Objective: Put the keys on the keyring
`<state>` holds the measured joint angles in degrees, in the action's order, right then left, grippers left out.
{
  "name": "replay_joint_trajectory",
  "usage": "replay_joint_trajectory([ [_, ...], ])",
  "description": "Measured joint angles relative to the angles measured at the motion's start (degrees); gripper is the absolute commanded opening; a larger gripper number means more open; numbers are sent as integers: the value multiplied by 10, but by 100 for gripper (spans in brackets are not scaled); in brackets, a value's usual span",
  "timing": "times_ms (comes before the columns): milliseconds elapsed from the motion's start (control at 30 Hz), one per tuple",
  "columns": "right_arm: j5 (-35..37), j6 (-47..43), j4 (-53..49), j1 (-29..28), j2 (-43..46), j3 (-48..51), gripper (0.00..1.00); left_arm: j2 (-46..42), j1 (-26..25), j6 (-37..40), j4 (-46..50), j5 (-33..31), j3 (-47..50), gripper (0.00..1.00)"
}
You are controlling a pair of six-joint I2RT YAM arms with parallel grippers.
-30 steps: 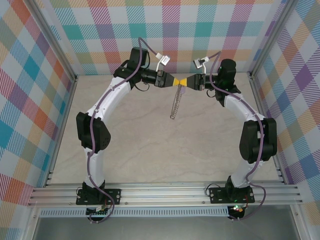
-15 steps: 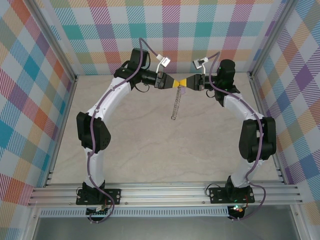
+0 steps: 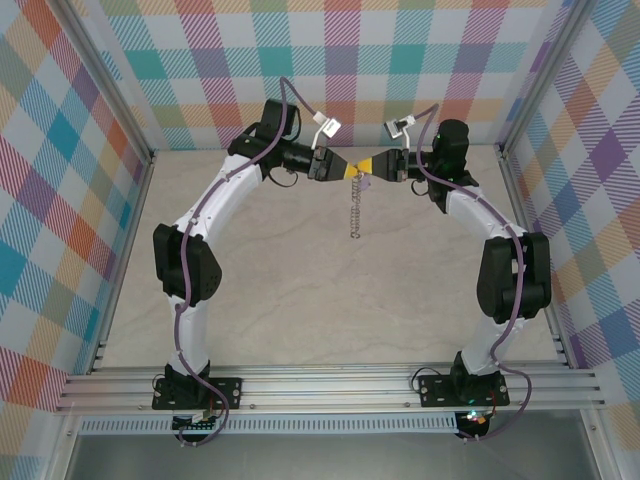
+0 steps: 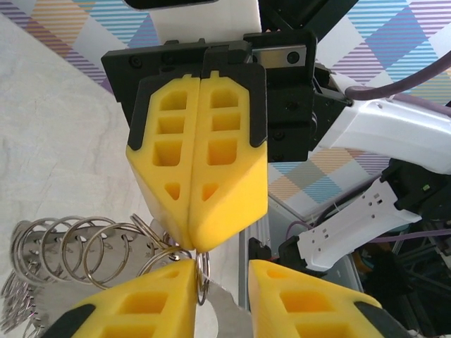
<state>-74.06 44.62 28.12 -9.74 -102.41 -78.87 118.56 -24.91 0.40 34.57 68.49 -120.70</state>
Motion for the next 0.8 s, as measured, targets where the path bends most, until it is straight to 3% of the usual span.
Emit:
replay_joint_trajectory([
  [133, 9, 0, 3, 0, -1, 0, 0, 0, -3, 12, 12, 11, 1, 11],
  [200, 11, 2, 5, 0, -2, 0, 0, 0, -7, 16, 14, 13, 1, 0],
  [467, 30, 5, 12, 4, -3, 7, 0, -10, -16, 19, -13, 0, 40, 0],
  [733, 103, 3, 5, 24, -3, 91, 11, -124, -5, -105, -246, -75, 273, 0],
  [800, 122, -11, -17, 21, -3, 116, 25, -161, 2, -140, -309, -105, 328, 0],
])
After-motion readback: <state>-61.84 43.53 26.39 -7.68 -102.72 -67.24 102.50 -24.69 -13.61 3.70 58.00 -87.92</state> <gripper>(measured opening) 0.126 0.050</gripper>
